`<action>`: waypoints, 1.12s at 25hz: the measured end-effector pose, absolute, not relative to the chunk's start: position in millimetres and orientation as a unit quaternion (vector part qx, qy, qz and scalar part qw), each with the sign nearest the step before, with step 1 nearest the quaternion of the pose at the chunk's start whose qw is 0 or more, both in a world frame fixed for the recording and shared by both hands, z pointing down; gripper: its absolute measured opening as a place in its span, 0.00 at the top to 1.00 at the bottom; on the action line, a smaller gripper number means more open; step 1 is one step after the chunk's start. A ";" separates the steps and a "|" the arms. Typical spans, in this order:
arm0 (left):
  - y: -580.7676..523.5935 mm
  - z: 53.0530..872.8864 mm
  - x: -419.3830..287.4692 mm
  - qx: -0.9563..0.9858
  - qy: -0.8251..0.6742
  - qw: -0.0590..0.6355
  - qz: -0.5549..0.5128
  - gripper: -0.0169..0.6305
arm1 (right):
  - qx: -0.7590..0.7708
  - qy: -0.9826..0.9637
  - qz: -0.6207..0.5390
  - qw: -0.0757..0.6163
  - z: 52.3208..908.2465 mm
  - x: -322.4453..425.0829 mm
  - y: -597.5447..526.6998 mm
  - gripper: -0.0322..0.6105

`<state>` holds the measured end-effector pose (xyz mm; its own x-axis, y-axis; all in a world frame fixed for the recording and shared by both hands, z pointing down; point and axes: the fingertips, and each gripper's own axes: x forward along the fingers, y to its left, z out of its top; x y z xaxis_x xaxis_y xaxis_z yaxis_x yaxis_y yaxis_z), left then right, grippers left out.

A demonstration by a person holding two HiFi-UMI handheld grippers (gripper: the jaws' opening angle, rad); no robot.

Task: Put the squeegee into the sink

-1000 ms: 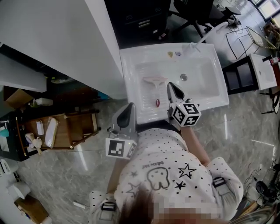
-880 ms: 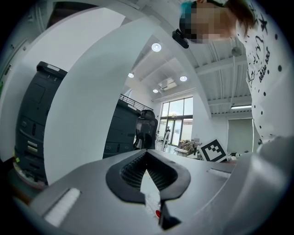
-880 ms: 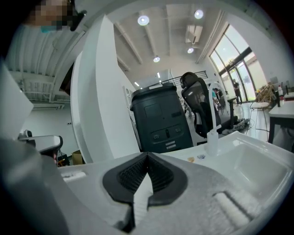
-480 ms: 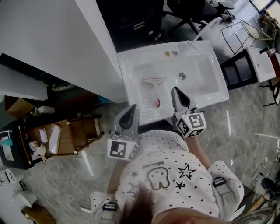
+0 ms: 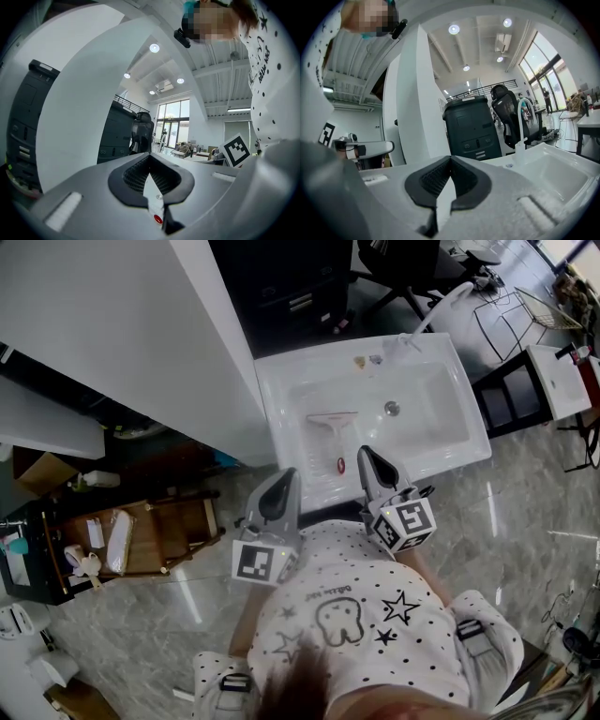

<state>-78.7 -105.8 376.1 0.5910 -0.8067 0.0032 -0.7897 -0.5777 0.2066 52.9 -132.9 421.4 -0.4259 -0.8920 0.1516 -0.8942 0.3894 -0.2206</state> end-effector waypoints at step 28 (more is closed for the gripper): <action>-93.7 388.0 -57.2 0.875 -0.470 0.112 -0.039 0.98 | 0.457 -0.885 0.089 -0.003 417.7 39.1 -103.7 0.96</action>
